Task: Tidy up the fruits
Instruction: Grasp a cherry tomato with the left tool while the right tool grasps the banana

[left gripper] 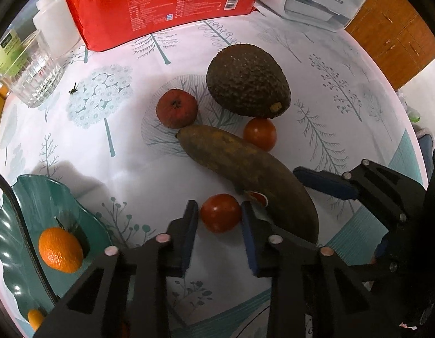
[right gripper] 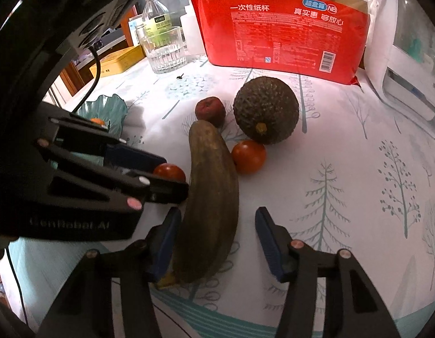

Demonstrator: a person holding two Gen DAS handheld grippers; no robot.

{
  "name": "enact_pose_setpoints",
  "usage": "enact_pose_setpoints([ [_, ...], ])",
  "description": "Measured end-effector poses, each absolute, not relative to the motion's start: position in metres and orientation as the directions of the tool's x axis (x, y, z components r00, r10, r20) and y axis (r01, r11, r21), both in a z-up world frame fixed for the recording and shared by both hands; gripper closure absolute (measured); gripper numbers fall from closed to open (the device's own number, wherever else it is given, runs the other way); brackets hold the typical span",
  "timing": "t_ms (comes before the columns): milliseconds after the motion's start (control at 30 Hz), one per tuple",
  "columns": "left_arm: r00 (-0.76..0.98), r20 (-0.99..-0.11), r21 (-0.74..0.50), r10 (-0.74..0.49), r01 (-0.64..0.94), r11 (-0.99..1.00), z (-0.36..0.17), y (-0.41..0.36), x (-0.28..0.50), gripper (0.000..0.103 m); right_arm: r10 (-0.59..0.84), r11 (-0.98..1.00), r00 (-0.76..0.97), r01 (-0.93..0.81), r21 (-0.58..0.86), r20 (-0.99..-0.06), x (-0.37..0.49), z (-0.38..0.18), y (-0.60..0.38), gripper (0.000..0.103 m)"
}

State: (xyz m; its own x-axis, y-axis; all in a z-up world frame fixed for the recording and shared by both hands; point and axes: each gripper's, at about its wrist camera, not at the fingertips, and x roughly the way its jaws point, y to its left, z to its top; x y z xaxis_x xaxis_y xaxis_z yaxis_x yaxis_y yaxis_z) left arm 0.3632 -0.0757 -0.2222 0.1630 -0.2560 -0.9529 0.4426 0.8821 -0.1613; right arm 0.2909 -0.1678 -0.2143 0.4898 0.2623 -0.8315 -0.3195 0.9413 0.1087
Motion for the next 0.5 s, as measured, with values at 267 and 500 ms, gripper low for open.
enact_pose_setpoints([
  [267,0.169,-0.95,-0.181,-0.263,0.386,0.905,-0.222,-0.072,0.361,0.077,0.276,0.943,0.474,-0.3,0.142,-0.836,0.293,-0.213,-0.167,0.064],
  [500,0.189,-0.941,-0.205,-0.281,0.341,0.917,-0.208,-0.058,0.355,0.077,0.277,0.948,0.47,-0.278,0.158,-0.838,0.29,-0.207,-0.171,0.066],
])
